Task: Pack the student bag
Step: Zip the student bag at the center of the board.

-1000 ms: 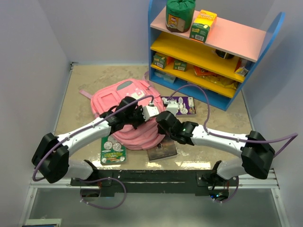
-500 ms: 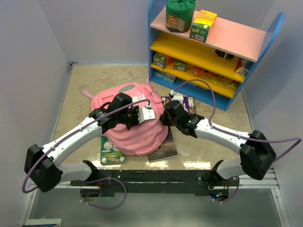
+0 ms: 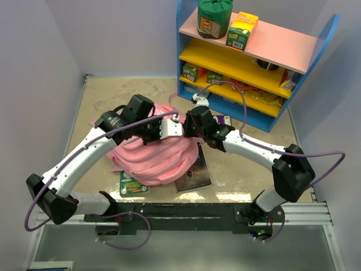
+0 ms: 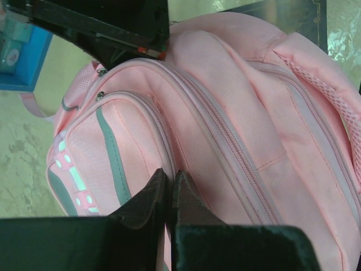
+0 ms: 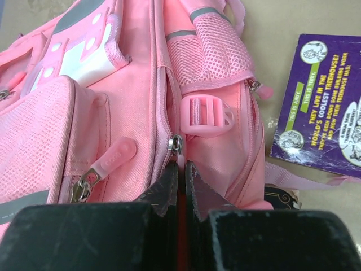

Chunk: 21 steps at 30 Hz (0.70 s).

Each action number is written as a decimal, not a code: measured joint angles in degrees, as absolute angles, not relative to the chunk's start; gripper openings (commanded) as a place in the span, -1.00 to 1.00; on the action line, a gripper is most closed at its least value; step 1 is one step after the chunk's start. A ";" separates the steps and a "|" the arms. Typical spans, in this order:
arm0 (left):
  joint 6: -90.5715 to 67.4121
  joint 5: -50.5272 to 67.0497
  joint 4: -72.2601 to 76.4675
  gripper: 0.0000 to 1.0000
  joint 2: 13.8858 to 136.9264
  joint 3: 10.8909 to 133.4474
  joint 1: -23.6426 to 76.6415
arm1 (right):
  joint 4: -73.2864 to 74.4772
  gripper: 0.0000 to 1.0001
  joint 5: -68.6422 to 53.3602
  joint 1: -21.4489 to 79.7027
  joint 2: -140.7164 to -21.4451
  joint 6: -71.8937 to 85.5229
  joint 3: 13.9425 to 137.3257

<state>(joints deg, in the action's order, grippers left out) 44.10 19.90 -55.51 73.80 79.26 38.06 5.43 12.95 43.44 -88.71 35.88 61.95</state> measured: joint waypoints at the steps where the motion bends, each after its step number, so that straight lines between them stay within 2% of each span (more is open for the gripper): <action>1: 44.51 19.94 -56.16 -1.00 73.73 78.98 38.06 | 5.06 -1.00 12.38 43.44 -88.97 35.75 62.02; 10: 51.09 21.37 -56.80 -1.00 65.84 68.36 38.06 | -0.38 -1.00 4.97 43.77 -88.68 33.65 57.80; 21: 62.76 26.30 -64.23 -1.00 65.80 70.30 38.00 | -6.70 -1.00 3.40 43.77 -92.62 32.58 56.47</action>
<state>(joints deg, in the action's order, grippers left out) 62.76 26.30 -64.23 65.80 70.30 38.00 -6.70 3.40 43.77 -92.62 32.58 56.47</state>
